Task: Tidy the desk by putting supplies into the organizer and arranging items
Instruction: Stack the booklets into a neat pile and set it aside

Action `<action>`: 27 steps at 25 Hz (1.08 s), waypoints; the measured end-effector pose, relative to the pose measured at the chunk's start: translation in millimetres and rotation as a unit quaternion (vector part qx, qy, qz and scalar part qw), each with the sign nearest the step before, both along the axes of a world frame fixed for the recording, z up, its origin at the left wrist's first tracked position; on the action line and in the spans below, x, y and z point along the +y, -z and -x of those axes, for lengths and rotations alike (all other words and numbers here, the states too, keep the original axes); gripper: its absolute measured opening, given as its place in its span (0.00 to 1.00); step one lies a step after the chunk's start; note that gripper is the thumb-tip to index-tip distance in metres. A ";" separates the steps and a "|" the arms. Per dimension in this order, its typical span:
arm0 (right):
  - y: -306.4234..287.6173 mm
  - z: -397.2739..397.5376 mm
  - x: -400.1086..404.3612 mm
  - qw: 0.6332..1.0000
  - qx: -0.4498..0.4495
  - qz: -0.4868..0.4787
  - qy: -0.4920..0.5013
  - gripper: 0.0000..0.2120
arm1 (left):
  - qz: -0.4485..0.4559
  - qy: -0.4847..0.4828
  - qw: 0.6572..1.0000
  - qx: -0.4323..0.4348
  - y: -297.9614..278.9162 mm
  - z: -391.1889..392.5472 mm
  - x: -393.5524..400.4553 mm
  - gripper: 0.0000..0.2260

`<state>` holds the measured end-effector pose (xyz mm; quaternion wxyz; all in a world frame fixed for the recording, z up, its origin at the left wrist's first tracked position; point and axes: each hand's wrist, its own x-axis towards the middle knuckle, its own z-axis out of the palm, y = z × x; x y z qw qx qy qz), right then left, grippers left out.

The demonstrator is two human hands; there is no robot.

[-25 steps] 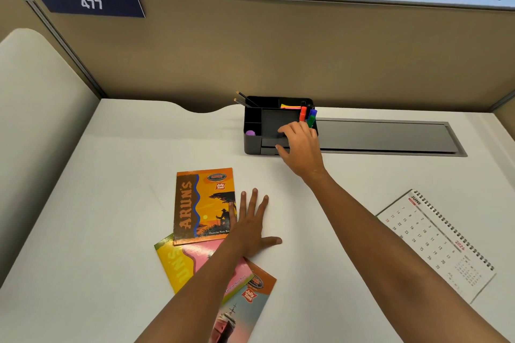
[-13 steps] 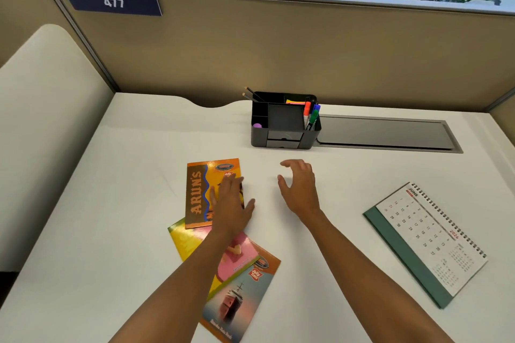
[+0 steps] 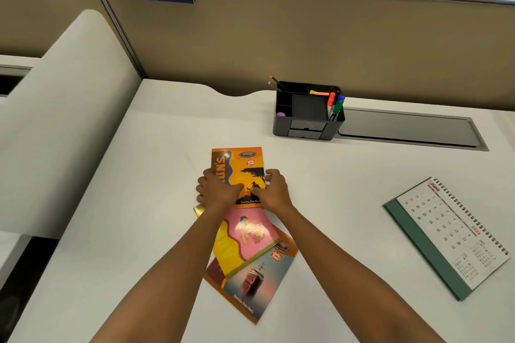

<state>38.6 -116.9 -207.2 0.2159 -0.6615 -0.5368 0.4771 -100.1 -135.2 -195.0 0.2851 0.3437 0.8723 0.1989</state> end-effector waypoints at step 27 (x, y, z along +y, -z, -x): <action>-30.5 -20.3 -88.1 0.995 -0.013 0.072 -0.063 0.35 | -0.071 -0.255 0.933 -0.245 -3.7 4.4 -98.8 0.26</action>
